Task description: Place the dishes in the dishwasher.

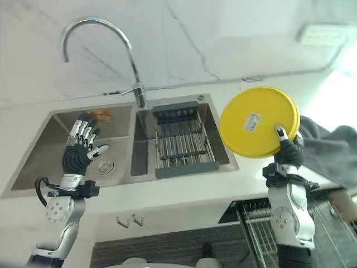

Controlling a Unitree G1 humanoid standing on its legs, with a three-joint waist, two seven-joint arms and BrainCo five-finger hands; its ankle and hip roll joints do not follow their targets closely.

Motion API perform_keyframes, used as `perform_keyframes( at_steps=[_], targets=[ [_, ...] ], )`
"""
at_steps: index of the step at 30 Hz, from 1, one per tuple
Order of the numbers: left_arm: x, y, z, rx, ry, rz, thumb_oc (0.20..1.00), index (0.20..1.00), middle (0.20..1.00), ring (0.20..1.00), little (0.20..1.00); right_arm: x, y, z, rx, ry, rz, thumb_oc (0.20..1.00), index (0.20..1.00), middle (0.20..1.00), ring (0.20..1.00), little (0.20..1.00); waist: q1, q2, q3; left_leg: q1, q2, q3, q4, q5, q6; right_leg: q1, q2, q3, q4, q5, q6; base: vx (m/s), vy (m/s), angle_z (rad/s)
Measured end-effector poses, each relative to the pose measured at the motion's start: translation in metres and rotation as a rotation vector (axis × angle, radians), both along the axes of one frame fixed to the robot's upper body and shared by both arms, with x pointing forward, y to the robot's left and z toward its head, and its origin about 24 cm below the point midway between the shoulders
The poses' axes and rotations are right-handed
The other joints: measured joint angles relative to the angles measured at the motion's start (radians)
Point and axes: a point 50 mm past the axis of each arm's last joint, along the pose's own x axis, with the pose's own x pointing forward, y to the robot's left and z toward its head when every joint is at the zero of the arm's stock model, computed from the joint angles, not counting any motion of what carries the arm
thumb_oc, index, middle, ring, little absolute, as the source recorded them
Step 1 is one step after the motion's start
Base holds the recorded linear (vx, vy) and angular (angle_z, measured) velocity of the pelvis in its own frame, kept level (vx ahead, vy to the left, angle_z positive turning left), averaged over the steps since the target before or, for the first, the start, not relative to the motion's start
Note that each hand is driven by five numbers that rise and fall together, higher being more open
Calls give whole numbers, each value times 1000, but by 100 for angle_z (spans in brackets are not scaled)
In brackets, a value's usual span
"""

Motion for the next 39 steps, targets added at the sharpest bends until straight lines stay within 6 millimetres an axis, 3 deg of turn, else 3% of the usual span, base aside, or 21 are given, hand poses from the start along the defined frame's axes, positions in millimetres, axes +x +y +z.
perform_keyframes(
  at_steps=[2,4,7,8,10,12,14,17,18,19,20,21,24,25,27,28,31,33,36,37,39],
  targets=[
    [11,-6,22,30,-105,-48,1000,1000,1000,1000,1000,-6,-13,0,-25,9,-51,200,200,200,200,200,-49,-25,11,8,-96,64,-47,3,60,-38,-81,27,47,25,33,-222,562,7],
    [10,-5,23,66,-101,-55,1000,1000,1000,1000,1000,-7,-13,-2,-31,16,-44,200,200,200,200,200,-46,-29,13,0,-120,98,-82,23,90,-101,-94,36,69,43,10,-83,239,-18],
    [2,8,15,136,-47,-32,1000,1000,1000,1000,1000,-9,-4,-7,-46,35,30,200,200,200,200,200,-23,-25,14,42,-113,181,-227,119,108,-125,-11,-80,68,-37,16,-186,154,-82],
    [-3,11,8,134,-15,-21,1000,1000,1000,1000,1000,-6,-1,-6,-63,36,63,200,200,200,200,200,-11,-15,20,58,-89,240,-290,168,141,-146,33,-168,137,-60,3,-300,146,-116],
    [-4,8,5,167,-7,-24,1000,1000,1000,1000,1000,-4,-4,-4,-84,39,74,200,200,200,200,200,-4,-3,34,72,-46,287,-335,206,145,-153,101,-191,317,-130,2,-268,62,-96],
    [-3,2,10,206,-32,-28,1000,1000,1000,1000,1000,1,-7,1,-79,21,76,200,200,200,200,200,13,-2,39,64,-1,316,-347,221,126,-124,149,-187,536,-250,-24,-197,-64,-68],
    [-1,-2,12,215,-46,-36,1000,1000,1000,1000,1000,1,-6,3,-76,-8,71,200,200,200,200,200,22,-12,39,62,6,327,-350,223,115,-80,143,-188,549,-288,-24,-126,-127,-48],
    [4,-8,27,280,-123,-26,1000,1000,1000,1000,1000,13,11,13,-43,-103,120,200,200,200,200,200,61,-47,37,43,7,344,-388,266,51,111,94,-185,293,-328,-47,-104,-309,-47],
    [7,-9,34,287,-154,-31,1000,1000,1000,1000,1000,14,15,12,-17,-114,121,200,200,200,200,200,80,-78,37,21,-6,341,-361,274,4,115,49,-199,241,-344,-102,-115,-471,-70],
    [6,-13,37,284,-169,-44,1000,1000,1000,1000,1000,18,25,9,39,-130,136,200,200,200,200,200,98,-82,45,-97,-10,158,-26,133,20,113,18,-254,185,-330,-64,-114,-449,-111],
    [4,-14,34,287,-161,-54,1000,1000,1000,1000,1000,19,27,9,32,-126,152,200,200,200,200,200,120,-43,38,-53,29,103,-42,68,-8,116,28,-280,174,-323,-51,-157,-520,-143],
    [4,-13,36,293,-165,-51,1000,1000,1000,1000,1000,20,32,8,38,-121,168,200,200,200,200,200,125,-32,37,-7,46,125,-125,74,7,120,20,-287,165,-297,-52,-137,-437,-119],
    [9,-17,46,332,-209,-49,1000,1000,1000,1000,1000,16,30,5,30,-111,165,200,200,200,200,200,69,-9,31,29,95,141,-229,151,-26,115,-38,-267,83,-236,-22,-157,-570,-47],
    [10,-20,49,336,-221,-60,1000,1000,1000,1000,1000,16,31,4,24,-109,170,200,200,200,200,200,46,-21,27,38,121,151,-279,197,-48,92,-79,-256,19,-166,-8,-231,-933,-31],
    [9,-21,45,343,-203,-67,1000,1000,1000,1000,1000,13,28,-1,15,-87,169,200,200,200,200,200,27,-47,21,58,177,148,-346,254,-123,81,-25,-197,-31,-106,11,-178,-800,1],
    [9,-22,37,313,-178,-62,1000,1000,1000,1000,1000,14,23,-2,-12,-70,171,200,200,200,200,200,22,-22,25,69,219,134,-378,277,-151,88,33,-184,-26,-72,17,-85,-469,5],
    [0,-29,17,247,-101,-71,1000,1000,1000,1000,1000,18,14,-2,-82,-13,179,200,200,200,200,200,32,21,23,80,325,209,-415,403,-23,74,158,-182,-27,-92,-69,-58,-470,-17],
    [-3,-33,8,250,-74,-74,1000,1000,1000,1000,1000,17,11,2,-89,-23,177,200,200,200,200,200,29,10,28,55,354,213,-367,504,-43,78,192,-185,-27,-117,-139,-29,-328,-8],
    [-11,-28,-4,277,-20,-67,1000,1000,1000,1000,1000,12,12,7,-94,-49,176,200,200,200,200,200,38,-19,33,28,238,208,-237,365,-129,95,185,-190,-25,-110,-161,101,-103,-1],
    [-13,-22,-4,294,-17,-56,1000,1000,1000,1000,1000,10,16,9,-102,-57,189,200,200,200,200,200,47,-13,31,41,117,205,-237,268,-109,100,186,-195,-25,-115,-162,224,59,34],
    [-12,-22,-1,304,-31,-69,1000,1000,1000,1000,1000,6,24,-1,-82,-30,207,200,200,200,200,200,49,13,27,106,23,246,-352,221,-43,131,219,-259,-25,-133,-161,144,101,75]
  ],
)
